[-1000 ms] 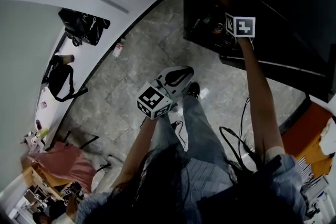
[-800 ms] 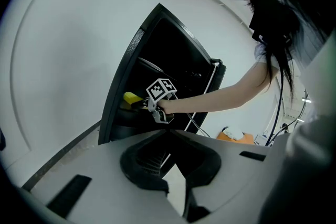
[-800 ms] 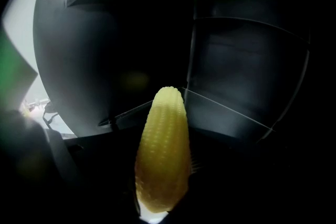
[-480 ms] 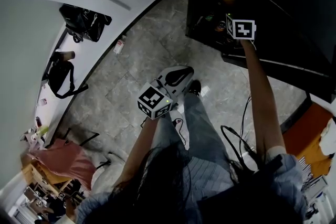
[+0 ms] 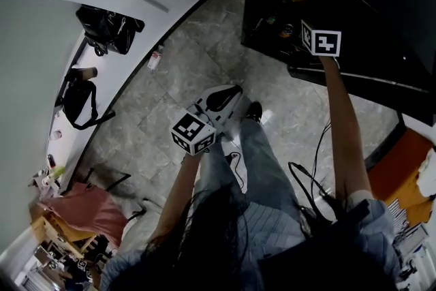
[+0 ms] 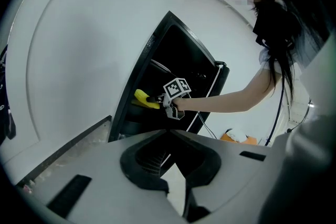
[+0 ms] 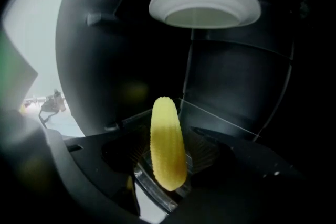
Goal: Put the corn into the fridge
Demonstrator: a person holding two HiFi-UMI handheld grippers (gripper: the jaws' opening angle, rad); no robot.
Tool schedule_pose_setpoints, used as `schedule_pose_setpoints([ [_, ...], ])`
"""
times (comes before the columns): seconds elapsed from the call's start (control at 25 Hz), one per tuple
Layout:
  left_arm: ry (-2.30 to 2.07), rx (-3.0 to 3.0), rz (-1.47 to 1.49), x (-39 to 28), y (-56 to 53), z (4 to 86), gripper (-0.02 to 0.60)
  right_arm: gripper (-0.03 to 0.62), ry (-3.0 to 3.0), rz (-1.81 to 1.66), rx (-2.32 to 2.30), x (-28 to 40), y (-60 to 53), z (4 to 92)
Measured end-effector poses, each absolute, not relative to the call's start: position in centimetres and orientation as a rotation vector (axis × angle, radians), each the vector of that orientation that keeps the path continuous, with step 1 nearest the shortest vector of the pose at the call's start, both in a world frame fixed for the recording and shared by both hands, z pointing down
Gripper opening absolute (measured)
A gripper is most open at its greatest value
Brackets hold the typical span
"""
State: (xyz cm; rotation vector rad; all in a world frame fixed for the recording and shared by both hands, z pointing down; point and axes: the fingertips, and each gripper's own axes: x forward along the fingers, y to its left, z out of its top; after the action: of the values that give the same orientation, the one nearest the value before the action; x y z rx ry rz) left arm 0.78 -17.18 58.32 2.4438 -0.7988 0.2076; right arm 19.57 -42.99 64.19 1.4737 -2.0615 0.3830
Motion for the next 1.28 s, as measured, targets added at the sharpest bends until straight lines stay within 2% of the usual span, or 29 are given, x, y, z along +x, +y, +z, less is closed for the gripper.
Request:
schedule_pose_setpoints([
  [0.32, -0.783, 2.454, 0.182, 0.1, -16.9, 57.5, 0.009, 0.247, -2.154, 0.448, 1.536, 18.8, -40.9, 61.1],
  [0.56, -0.750, 2.467, 0.188, -0.9, -16.2, 56.4, 0.009, 0.247, -2.236, 0.369, 1.467, 15.5, -37.8, 57.9],
  [0.72, -0.755, 2.480, 0.165, -1.8, -16.1, 54.6, 0.009, 0.245, -2.284, 0.490, 1.450, 13.5, -34.5, 57.1],
  [1.0, -0.787, 2.531, 0.130, -4.6, -15.1, 50.1, 0.008, 0.245, -2.340, 0.501, 1.444, 10.8, -28.8, 52.7],
  [1.28, -0.851, 2.538, 0.068, -8.4, -13.2, 45.9, 0.009, 0.207, -2.432, 0.509, 1.428, 5.8, -22.6, 47.4],
])
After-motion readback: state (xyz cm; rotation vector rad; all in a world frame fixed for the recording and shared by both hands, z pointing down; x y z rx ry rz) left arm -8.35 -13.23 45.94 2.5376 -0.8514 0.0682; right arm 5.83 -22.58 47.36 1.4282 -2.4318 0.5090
